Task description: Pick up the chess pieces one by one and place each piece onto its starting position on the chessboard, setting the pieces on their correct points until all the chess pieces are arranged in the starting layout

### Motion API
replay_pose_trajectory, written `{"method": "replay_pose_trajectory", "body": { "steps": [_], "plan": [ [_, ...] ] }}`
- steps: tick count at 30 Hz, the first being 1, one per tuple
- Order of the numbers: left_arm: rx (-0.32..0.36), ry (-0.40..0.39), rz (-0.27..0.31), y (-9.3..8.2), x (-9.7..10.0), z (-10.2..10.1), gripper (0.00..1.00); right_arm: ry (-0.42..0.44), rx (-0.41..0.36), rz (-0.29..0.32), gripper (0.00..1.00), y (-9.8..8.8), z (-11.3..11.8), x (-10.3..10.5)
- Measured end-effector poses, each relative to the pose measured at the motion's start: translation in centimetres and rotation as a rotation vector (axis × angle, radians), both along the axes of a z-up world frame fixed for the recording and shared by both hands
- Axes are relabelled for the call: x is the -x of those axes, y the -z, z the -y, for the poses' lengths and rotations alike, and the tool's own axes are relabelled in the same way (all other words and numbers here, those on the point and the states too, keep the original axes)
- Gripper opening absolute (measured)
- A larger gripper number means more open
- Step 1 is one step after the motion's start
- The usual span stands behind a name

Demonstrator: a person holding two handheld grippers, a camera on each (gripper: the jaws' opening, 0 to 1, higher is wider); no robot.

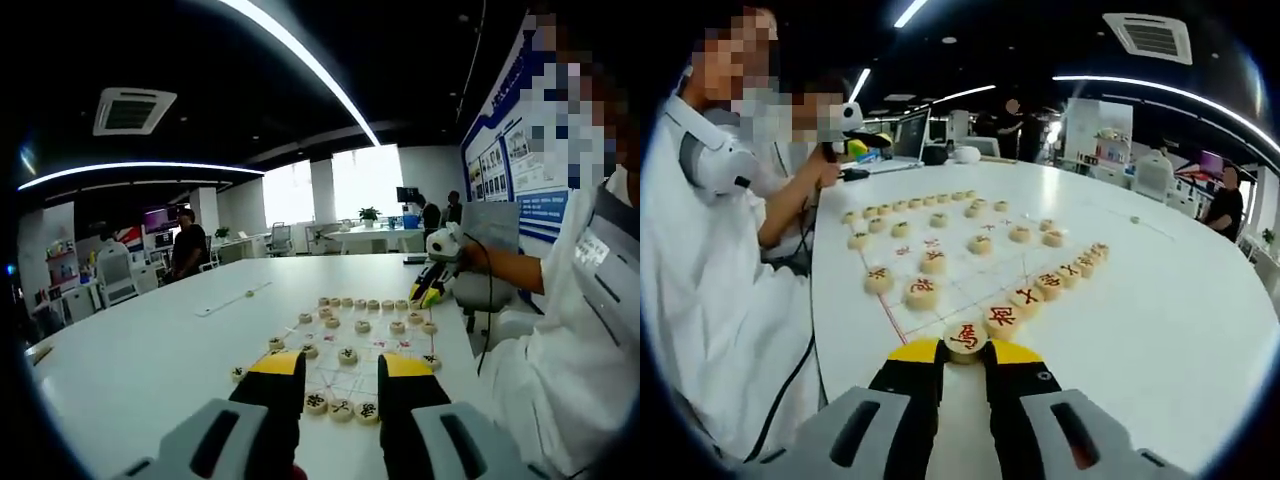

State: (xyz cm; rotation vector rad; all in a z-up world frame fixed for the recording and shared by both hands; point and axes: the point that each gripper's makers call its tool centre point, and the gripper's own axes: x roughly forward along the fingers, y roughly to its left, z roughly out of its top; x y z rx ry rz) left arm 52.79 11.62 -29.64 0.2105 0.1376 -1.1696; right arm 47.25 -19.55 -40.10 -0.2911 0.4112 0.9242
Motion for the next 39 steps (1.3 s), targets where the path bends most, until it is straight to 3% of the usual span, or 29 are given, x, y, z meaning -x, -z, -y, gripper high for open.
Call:
{"method": "replay_pose_trajectory", "body": {
  "steps": [5,10,13,14,17,20,23,25,31,39],
  "plan": [
    [0.002,-0.008,-0.002,0.0,-0.2,-0.1,0.31,-0.008,-0.065,-0.004,0.35,-0.8,-0.3,0.6],
    [0.005,-0.009,0.001,-0.1,-0.2,-0.1,0.31,0.046,-0.171,0.050,0.42,-3.1,0.1,-0.7],
    [0.003,-0.011,0.001,-0.1,-0.3,-0.1,0.31,0.076,-0.232,0.103,0.42,-5.5,-0.1,-2.1],
    [0.004,-0.012,0.001,-0.1,-0.3,-0.1,0.31,0.080,-0.222,0.109,0.44,-5.9,-0.4,-2.6],
    [0.006,-0.014,0.002,-0.2,-0.3,0.0,0.31,0.103,-0.172,0.166,0.46,-7.7,-1.4,-4.9],
    [0.005,-0.015,0.003,-0.2,-0.3,-0.1,0.31,0.153,-0.171,0.171,0.46,-9.1,-2.5,-7.8],
    [0.007,-0.016,0.004,-0.2,-0.3,-0.1,0.31,0.252,-0.197,0.133,0.46,-9.6,-2.8,-11.3],
    [0.008,-0.018,0.005,-0.2,-0.3,-0.3,0.31,0.350,-0.165,0.096,0.44,-9.1,-2.4,-14.0],
    [0.018,-0.035,0.004,-0.4,-0.6,-0.7,0.31,0.480,-0.093,0.043,0.42,-7.3,-2.0,-20.4],
    [0.022,-0.042,0.007,-0.5,-0.7,-1.0,0.31,0.595,-0.147,-0.023,0.40,-5.2,-1.2,-28.9]
  ]
}}
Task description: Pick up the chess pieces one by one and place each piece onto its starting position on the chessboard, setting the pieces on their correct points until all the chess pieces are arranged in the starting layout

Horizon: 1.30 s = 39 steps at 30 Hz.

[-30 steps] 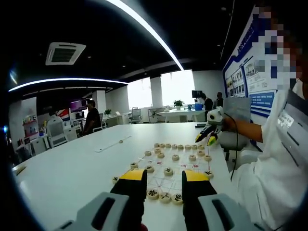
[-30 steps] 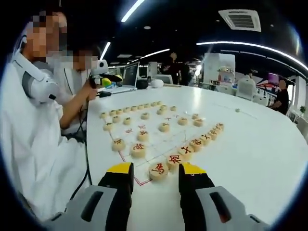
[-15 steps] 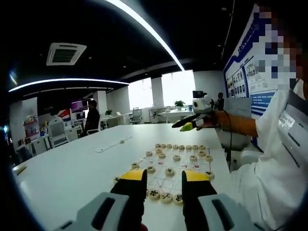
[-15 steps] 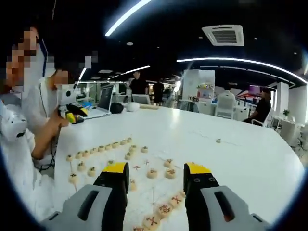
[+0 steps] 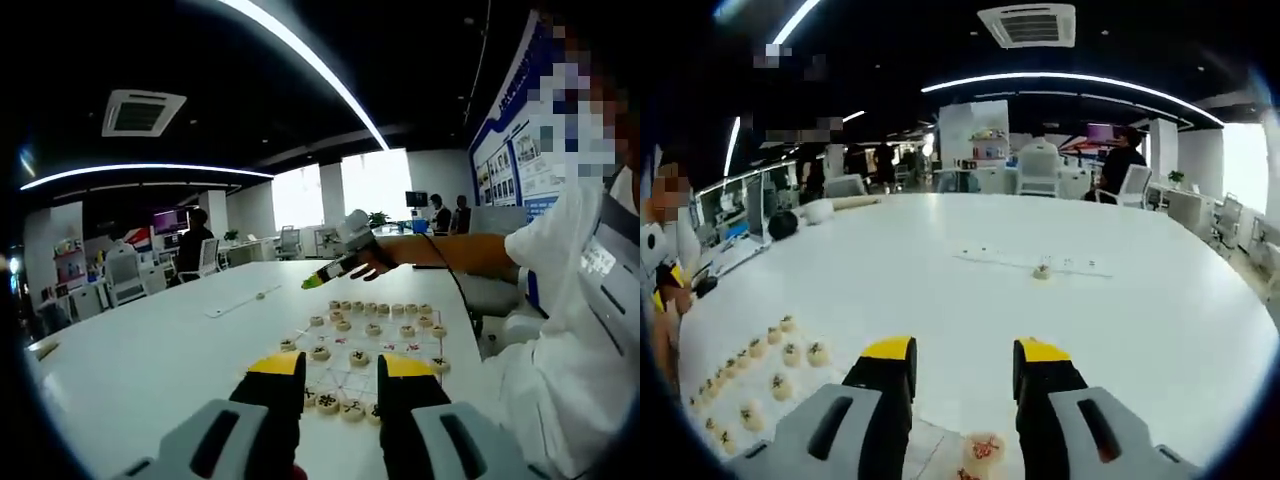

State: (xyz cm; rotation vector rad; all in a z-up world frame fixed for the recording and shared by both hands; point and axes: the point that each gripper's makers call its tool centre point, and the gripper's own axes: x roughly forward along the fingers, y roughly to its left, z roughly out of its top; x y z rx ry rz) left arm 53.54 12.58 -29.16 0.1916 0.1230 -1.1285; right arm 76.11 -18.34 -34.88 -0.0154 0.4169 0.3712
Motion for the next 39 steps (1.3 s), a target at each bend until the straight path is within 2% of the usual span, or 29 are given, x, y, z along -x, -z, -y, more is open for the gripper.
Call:
{"method": "replay_pose_trajectory", "body": {
  "steps": [5,8,9,12,14,16,18,22,26,33,36,39],
  "plan": [
    [0.004,-0.003,0.000,-0.1,-0.1,-0.2,0.31,0.084,-0.003,-0.014,0.39,1.7,1.2,-4.9],
    [0.001,-0.008,-0.002,0.1,-0.3,-0.3,0.31,0.120,0.009,0.005,0.38,2.4,1.6,-6.5],
    [-0.003,-0.012,-0.003,0.2,-0.4,-0.4,0.31,0.139,0.024,0.012,0.37,2.5,2.1,-7.7],
    [-0.009,-0.022,-0.003,0.3,-0.6,-0.7,0.31,0.174,0.088,0.034,0.36,3.0,3.2,-9.5],
    [-0.001,-0.022,-0.001,0.1,-0.5,-0.8,0.31,0.201,0.078,0.056,0.34,2.9,3.8,-11.7],
    [0.004,-0.023,0.000,-0.1,-0.5,-0.9,0.31,0.227,0.052,0.077,0.34,2.8,4.0,-13.1],
    [0.003,-0.028,-0.001,0.0,-0.7,-1.1,0.31,0.237,0.062,0.088,0.34,3.1,4.3,-14.2],
    [0.007,-0.036,-0.010,0.2,-1.0,-1.4,0.31,0.232,0.105,0.067,0.34,4.3,3.9,-15.4],
    [0.012,-0.040,-0.013,0.2,-1.1,-1.5,0.30,0.230,0.124,0.071,0.34,4.7,3.5,-16.1],
    [-0.002,-0.033,-0.021,0.8,-1.1,-1.1,0.30,0.256,0.120,0.050,0.31,5.0,3.6,-17.4],
    [-0.003,-0.028,-0.023,0.8,-1.1,-1.0,0.30,0.263,0.132,0.046,0.16,5.4,4.1,-17.3],
    [-0.001,-0.031,-0.027,0.9,-1.2,-1.0,0.30,0.235,0.152,0.054,0.13,5.0,4.0,-16.6]
  ]
}}
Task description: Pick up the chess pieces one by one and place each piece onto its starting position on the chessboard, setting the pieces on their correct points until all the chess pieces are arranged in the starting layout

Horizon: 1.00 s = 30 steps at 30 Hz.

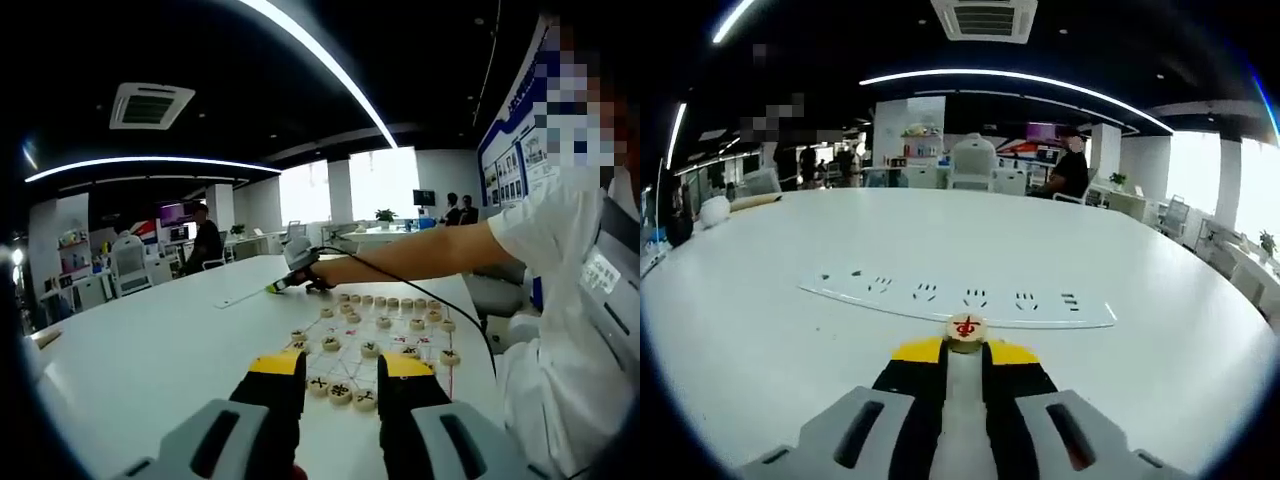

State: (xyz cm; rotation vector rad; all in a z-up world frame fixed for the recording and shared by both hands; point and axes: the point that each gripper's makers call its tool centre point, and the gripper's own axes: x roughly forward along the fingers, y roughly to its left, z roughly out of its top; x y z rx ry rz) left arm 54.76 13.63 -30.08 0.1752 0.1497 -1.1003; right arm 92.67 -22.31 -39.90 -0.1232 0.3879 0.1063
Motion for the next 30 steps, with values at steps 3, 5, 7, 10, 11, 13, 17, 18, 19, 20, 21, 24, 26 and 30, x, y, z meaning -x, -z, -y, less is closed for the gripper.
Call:
{"method": "replay_pose_trajectory", "body": {
  "steps": [3,5,7,10,11,13,17,18,19,20,21,24,26,30],
  "plan": [
    [0.002,-0.008,-0.002,0.0,-0.2,-0.1,0.30,0.004,-0.026,0.003,0.03,-0.3,0.5,0.0],
    [0.004,-0.008,-0.003,0.0,-0.1,-0.1,0.30,-0.006,-0.024,0.010,0.03,-0.6,0.2,0.4],
    [0.001,-0.005,0.001,-0.1,0.1,0.0,0.30,0.011,-0.025,0.011,0.04,-0.8,0.6,0.2],
    [0.002,0.000,0.005,-0.2,0.3,0.1,0.30,0.003,-0.040,0.008,0.28,-0.2,0.2,-0.1],
    [0.000,0.000,0.006,-0.2,0.3,0.1,0.30,-0.005,-0.038,0.002,0.35,0.2,-0.1,-0.2],
    [0.000,-0.003,0.000,-0.1,0.0,0.2,0.30,-0.019,-0.025,0.016,0.38,0.3,-0.3,-1.2],
    [-0.009,-0.011,-0.019,0.8,-0.4,0.1,0.30,0.023,-0.022,0.010,0.36,0.0,0.6,-1.8],
    [-0.011,-0.012,-0.023,1.0,-0.5,0.1,0.30,0.027,-0.019,0.011,0.26,0.0,0.7,-1.2],
    [-0.014,-0.015,-0.026,1.1,-0.7,0.0,0.30,0.044,-0.015,0.001,0.20,0.1,1.0,-0.9],
    [-0.013,-0.020,-0.030,1.2,-0.9,0.0,0.30,0.037,0.004,0.006,0.19,0.0,1.1,-1.1],
    [-0.010,-0.023,-0.034,1.2,-1.0,0.0,0.30,0.020,0.015,0.006,0.19,-0.1,0.9,-1.1],
    [-0.007,-0.023,-0.032,1.1,-1.0,0.0,0.30,-0.025,0.018,0.009,0.19,-0.7,0.2,-0.4],
    [-0.002,-0.022,-0.031,1.0,-1.0,0.1,0.30,-0.050,-0.020,0.007,0.19,-1.4,-0.6,0.7],
    [-0.010,-0.016,-0.018,0.7,-0.3,0.3,0.30,-0.158,-0.053,0.014,0.19,-3.6,-3.1,5.1]
  ]
}}
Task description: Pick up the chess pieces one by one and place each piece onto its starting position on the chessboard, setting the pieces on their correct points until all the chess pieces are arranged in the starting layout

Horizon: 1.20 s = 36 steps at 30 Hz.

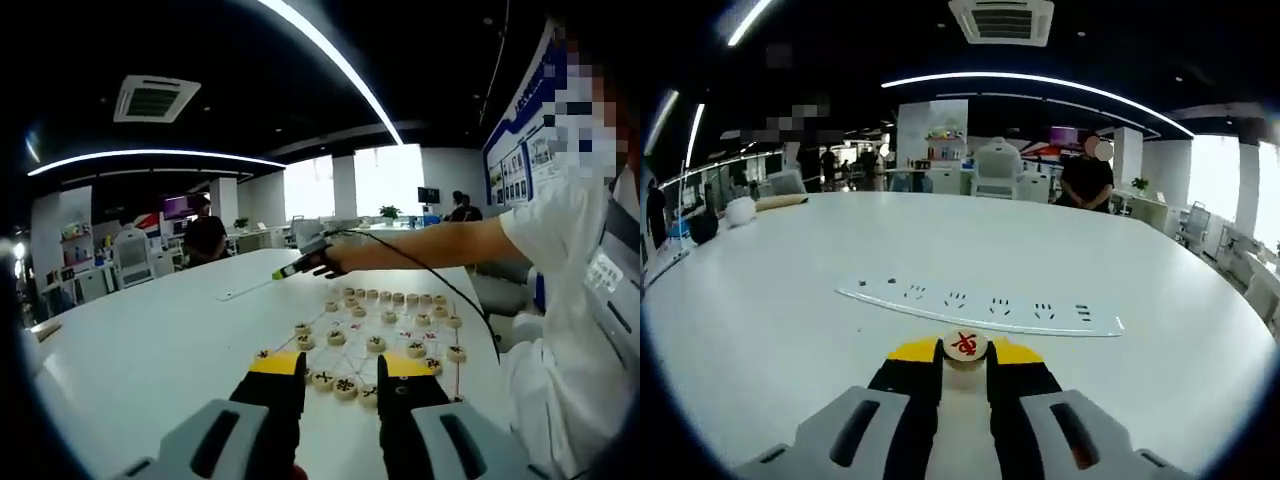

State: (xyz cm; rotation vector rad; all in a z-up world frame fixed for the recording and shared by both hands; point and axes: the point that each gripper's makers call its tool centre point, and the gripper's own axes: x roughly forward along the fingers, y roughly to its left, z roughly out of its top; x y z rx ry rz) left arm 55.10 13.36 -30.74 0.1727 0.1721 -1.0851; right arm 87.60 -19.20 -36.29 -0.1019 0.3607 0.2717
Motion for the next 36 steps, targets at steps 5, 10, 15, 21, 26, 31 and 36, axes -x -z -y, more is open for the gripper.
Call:
{"method": "replay_pose_trajectory", "body": {
  "steps": [5,10,15,21,26,31,36],
  "plan": [
    [0.001,0.013,0.016,-0.6,0.6,0.3,0.30,-0.109,0.072,0.028,0.19,-3.2,-1.1,6.5],
    [-0.015,0.016,0.019,-0.6,0.8,0.8,0.30,-0.181,-0.027,0.094,0.19,-7.9,-2.1,12.5],
    [-0.042,0.041,0.021,-0.3,1.4,1.5,0.31,-0.223,0.001,0.109,0.19,-8.5,-2.5,19.7],
    [-0.043,0.055,0.030,-0.6,1.9,1.6,0.31,-0.252,0.039,0.125,0.19,-8.5,-1.9,28.6],
    [-0.042,0.069,0.031,-0.7,2.2,1.8,0.32,-0.284,0.018,0.066,0.19,-6.1,-1.8,34.7],
    [-0.040,0.091,0.031,-0.8,2.7,2.5,0.32,-0.367,0.031,-0.033,0.19,-2.0,-2.0,39.8],
    [-0.047,0.136,0.033,-0.6,3.5,3.5,0.33,-0.402,-0.015,-0.080,0.19,0.2,-1.6,42.7]
  ]
}}
